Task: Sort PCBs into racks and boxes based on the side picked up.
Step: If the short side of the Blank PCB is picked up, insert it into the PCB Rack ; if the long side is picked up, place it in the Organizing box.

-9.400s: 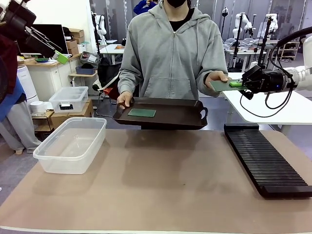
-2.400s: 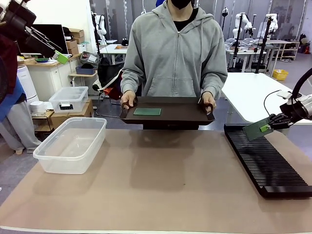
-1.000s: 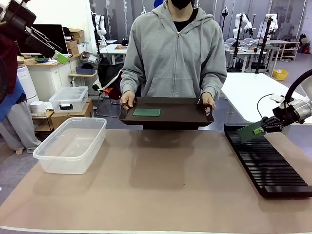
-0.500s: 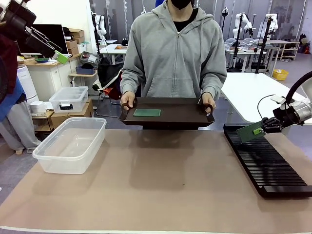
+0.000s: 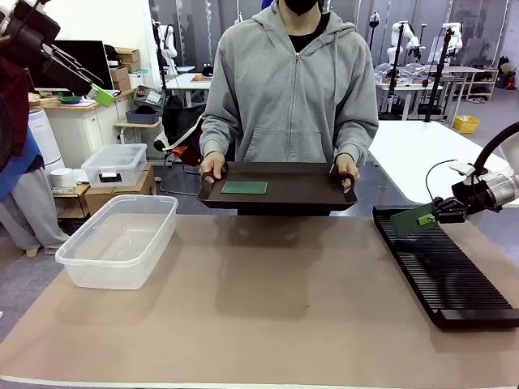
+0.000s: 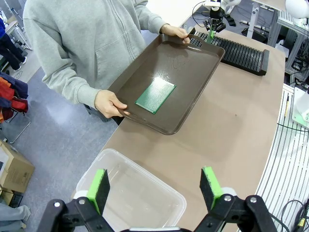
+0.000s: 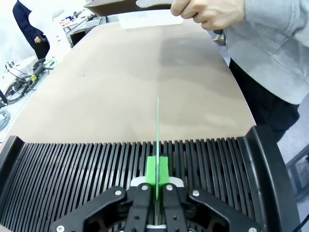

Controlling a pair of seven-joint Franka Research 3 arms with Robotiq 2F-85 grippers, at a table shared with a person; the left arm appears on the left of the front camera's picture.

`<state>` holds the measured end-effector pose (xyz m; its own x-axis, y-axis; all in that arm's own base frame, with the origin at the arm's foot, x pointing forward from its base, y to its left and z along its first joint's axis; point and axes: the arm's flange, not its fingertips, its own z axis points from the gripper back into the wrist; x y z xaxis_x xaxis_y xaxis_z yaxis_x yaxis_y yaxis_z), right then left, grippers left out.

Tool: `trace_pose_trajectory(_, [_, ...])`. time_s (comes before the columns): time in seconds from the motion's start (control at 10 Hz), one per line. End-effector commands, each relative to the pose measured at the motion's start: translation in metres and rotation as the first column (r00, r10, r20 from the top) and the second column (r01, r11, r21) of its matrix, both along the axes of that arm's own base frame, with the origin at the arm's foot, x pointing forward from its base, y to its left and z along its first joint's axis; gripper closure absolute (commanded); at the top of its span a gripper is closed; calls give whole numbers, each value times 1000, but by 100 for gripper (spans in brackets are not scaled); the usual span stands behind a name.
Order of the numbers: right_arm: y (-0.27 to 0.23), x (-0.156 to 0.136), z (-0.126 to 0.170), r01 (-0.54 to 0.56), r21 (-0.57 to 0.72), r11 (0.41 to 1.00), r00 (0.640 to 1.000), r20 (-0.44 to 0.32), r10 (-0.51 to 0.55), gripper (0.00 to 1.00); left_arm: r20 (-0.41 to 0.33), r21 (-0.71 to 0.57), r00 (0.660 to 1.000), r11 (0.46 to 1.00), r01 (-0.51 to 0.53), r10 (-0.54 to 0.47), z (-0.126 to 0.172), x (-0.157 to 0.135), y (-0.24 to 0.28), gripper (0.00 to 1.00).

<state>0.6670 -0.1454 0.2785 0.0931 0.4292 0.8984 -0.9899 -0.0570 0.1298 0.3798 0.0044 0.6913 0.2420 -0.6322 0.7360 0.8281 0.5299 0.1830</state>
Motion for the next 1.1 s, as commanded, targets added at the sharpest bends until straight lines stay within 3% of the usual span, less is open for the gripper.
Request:
trace_pose_trajectory(0.0, [2, -1, 0, -36, 40, 999, 999, 20, 35, 98, -3, 0, 1000, 1000, 8, -8, 0, -1, 0, 0])
trace_pose_trajectory(1.0, [-10, -7, -14, -42, -33, 999, 999, -21, 42, 98, -3, 0, 1000, 1000, 8, -8, 0, -1, 0, 0])
